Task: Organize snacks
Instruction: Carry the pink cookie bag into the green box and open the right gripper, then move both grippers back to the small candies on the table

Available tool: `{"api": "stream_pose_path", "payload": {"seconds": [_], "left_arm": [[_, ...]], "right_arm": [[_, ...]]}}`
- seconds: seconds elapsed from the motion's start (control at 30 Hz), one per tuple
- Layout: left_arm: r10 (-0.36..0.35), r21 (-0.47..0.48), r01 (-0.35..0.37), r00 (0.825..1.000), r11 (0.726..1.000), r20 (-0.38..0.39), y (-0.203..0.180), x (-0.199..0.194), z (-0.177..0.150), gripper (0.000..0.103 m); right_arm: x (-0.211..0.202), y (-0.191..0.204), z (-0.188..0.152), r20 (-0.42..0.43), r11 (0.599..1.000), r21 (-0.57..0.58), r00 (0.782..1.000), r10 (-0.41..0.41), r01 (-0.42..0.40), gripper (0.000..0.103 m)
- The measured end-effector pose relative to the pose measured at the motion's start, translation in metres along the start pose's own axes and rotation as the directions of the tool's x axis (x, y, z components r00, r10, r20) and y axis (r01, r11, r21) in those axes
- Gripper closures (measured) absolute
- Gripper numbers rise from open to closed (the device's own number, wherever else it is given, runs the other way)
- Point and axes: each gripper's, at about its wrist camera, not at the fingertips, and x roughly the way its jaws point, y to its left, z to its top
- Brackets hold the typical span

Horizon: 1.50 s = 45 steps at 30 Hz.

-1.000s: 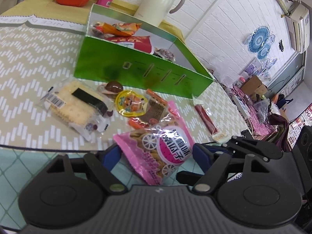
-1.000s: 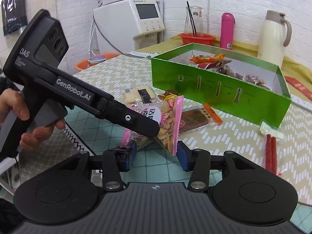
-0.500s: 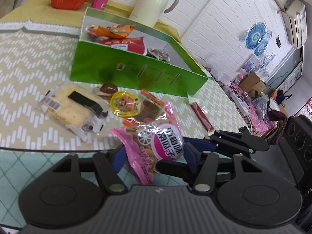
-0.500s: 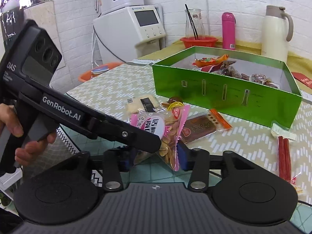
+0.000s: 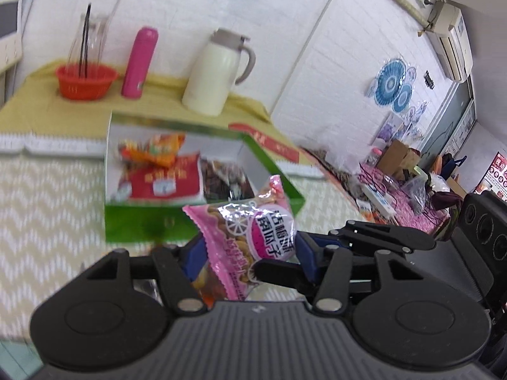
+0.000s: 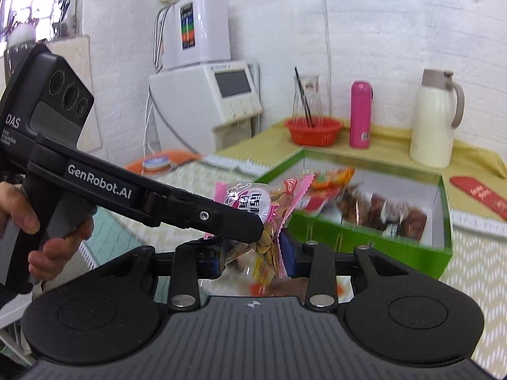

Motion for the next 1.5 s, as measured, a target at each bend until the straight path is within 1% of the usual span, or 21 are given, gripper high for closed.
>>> {"api": "stream_pose_path", "payload": {"seconds": [0.17, 0.3, 0.4, 0.6, 0.87, 0.9, 0.93, 0.97, 1.0, 1.07, 1.1, 1.13, 1.17, 1.23, 1.3, 1.5], "left_arm": [[0.011, -0.002, -0.01, 1.0, 1.0, 0.024, 0.019, 0.018, 0.038, 0.049], [0.023, -0.028, -0.023, 1.0, 0.999, 0.005, 0.043, 0.041, 0.054, 0.049], [0.028, -0.061, -0.029, 0.999, 0.998, -0.018, 0.06, 0.058, 0.059, 0.049], [0.042, -0.091, -0.047, 0.998, 0.995, -0.052, 0.085, 0.084, 0.064, 0.049], [0.06, -0.106, -0.068, 0.995, 0.992, -0.079, 0.101, 0.098, 0.064, 0.049], [0.06, -0.108, -0.069, 0.995, 0.992, -0.081, 0.102, 0.1, 0.063, 0.049], [0.072, -0.106, -0.08, 0.994, 0.991, -0.079, 0.102, 0.1, 0.063, 0.041], [0.091, -0.098, -0.097, 0.993, 0.99, -0.071, 0.102, 0.1, 0.063, 0.028], [0.111, -0.089, -0.116, 0.992, 0.989, -0.058, 0.101, 0.099, 0.064, 0.027], [0.154, -0.07, -0.157, 0.987, 0.985, -0.045, 0.098, 0.097, 0.065, 0.026], [0.182, -0.056, -0.184, 0.983, 0.981, -0.038, 0.095, 0.096, 0.065, 0.026], [0.21, -0.038, -0.211, 0.977, 0.977, -0.029, 0.093, 0.095, 0.064, 0.023], [0.233, -0.026, -0.233, 0.972, 0.972, -0.021, 0.091, 0.093, 0.064, 0.012], [0.273, -0.013, -0.273, 0.962, 0.962, -0.006, 0.087, 0.09, 0.064, 0.013], [0.306, -0.012, -0.306, 0.952, 0.952, 0.002, 0.084, 0.087, 0.064, 0.013], [0.313, 0.007, -0.313, 0.949, 0.95, 0.03, 0.066, 0.069, 0.064, 0.013]], "right_arm": [[0.026, -0.017, 0.026, 0.048, 0.999, 0.025, 0.998, -0.028, 0.027, 0.041], [0.053, -0.032, 0.033, 0.041, 0.998, 0.059, 0.998, -0.038, 0.036, 0.042], [0.072, -0.04, 0.031, 0.021, 0.996, 0.085, 0.999, -0.042, 0.04, 0.042], [0.102, -0.05, 0.028, -0.017, 0.991, 0.124, 0.999, -0.05, 0.051, 0.042], [0.122, -0.056, 0.024, -0.05, 0.99, 0.133, 0.998, -0.035, 0.041, 0.042], [0.124, -0.056, 0.024, -0.051, 0.991, 0.127, 0.998, -0.034, 0.04, 0.041], [0.124, -0.055, 0.023, -0.052, 0.992, 0.118, 0.998, -0.032, 0.038, 0.036], [0.125, -0.054, 0.023, -0.053, 0.994, 0.104, 0.998, -0.03, 0.035, 0.032], [0.125, -0.052, 0.024, -0.053, 0.996, 0.085, 0.998, -0.029, 0.034, 0.03], [0.124, -0.047, 0.023, -0.047, 0.998, 0.034, 0.998, -0.053, 0.055, 0.005], [0.123, -0.044, 0.022, -0.033, 0.997, 0.008, 0.997, -0.071, 0.072, 0.0], [0.12, -0.041, 0.021, -0.014, 0.996, -0.013, 0.996, -0.083, 0.083, 0.0], [0.117, -0.039, 0.02, 0.01, 0.995, -0.031, 0.996, -0.089, 0.09, 0.0], [0.112, -0.037, 0.019, 0.031, 0.994, -0.054, 0.995, -0.092, 0.094, 0.0], [0.111, -0.036, 0.019, 0.021, 0.993, -0.059, 0.994, -0.104, 0.105, 0.0], [0.097, -0.031, 0.02, 0.026, 0.991, -0.053, 0.992, -0.123, 0.124, 0.0]]}}
